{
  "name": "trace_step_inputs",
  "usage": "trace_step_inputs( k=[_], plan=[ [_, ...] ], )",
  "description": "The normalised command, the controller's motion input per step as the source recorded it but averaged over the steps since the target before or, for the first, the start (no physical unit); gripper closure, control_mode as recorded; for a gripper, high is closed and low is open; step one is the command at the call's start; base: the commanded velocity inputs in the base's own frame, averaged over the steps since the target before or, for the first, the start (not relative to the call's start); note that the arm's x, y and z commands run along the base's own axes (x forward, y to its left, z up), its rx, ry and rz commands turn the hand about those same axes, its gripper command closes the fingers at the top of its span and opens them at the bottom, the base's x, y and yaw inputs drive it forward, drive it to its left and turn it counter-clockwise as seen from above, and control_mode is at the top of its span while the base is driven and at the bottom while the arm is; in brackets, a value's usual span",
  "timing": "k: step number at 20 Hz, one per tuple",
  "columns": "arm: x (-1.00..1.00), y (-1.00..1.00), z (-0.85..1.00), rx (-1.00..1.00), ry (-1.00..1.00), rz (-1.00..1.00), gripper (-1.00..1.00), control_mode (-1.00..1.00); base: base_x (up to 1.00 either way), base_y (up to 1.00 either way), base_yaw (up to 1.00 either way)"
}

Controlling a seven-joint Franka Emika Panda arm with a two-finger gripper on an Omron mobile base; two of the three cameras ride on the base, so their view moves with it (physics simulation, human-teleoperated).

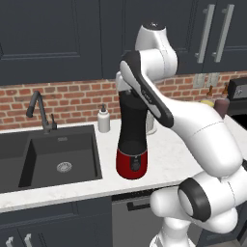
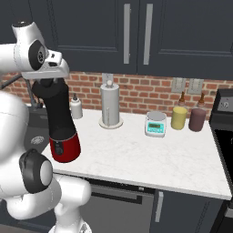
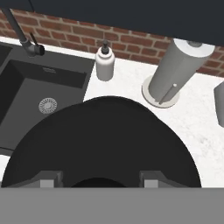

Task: Close the lid blender by securely placing the lid on top.

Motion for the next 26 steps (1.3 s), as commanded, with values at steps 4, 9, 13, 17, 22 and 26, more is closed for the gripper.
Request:
trace_step_inputs(
  k=[4, 9, 13, 17, 22, 26],
  plan=[
    [0.19, 0.00, -0.21, 0.00, 0.00, 0.00, 1.00, -1.00, 0.00, 0.00, 0.00],
    [0.23, 0.00, -0.23, 0.00, 0.00, 0.00, 1.00, -1.00, 0.00, 0.00, 0.00],
    [0.27, 0.00, -0.16, 0.00, 0.00, 0.00, 1.00, -1.00, 0.00, 0.00, 0.00],
    [0.25, 0.00, -0.10, 0.00, 0.00, 0.00, 1.00, -1.00, 0.00, 0.00, 0.00],
    [0.17, 0.00, -0.13, 0.00, 0.00, 0.00, 1.00, -1.00, 0.00, 0.00, 0.00],
    [0.13, 0.00, -0.18, 0.00, 0.00, 0.00, 1.00, -1.00, 0.00, 0.00, 0.00]
  ],
)
